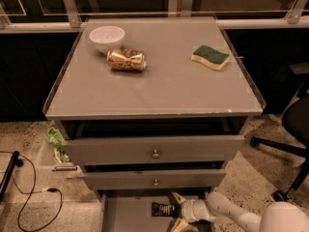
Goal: Pick rxbar chocolate from bottom drawer and place on counter
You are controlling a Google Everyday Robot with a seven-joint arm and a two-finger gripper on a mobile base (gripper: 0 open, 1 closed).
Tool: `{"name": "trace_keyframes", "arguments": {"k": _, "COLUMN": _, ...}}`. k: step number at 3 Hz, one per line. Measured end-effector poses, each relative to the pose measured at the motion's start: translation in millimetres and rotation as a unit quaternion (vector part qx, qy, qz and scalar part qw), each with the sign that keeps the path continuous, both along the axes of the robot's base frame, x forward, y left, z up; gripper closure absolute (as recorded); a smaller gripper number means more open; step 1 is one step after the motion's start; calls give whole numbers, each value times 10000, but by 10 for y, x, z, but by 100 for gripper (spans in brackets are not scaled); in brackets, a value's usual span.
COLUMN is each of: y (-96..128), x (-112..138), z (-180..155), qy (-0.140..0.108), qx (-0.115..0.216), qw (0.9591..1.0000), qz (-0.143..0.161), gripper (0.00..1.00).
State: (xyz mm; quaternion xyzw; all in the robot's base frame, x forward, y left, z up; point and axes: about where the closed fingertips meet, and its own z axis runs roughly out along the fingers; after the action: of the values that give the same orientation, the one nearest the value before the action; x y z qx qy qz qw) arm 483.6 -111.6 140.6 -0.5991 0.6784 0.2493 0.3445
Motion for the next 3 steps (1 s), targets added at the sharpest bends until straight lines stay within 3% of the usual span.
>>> {"name": "trace_keyframes", "arguments": {"k": 3, "y": 187, "x": 101, "z": -306, "qy": 213, "qx": -176, "qw": 9995, "qz": 134, "gripper": 0}}
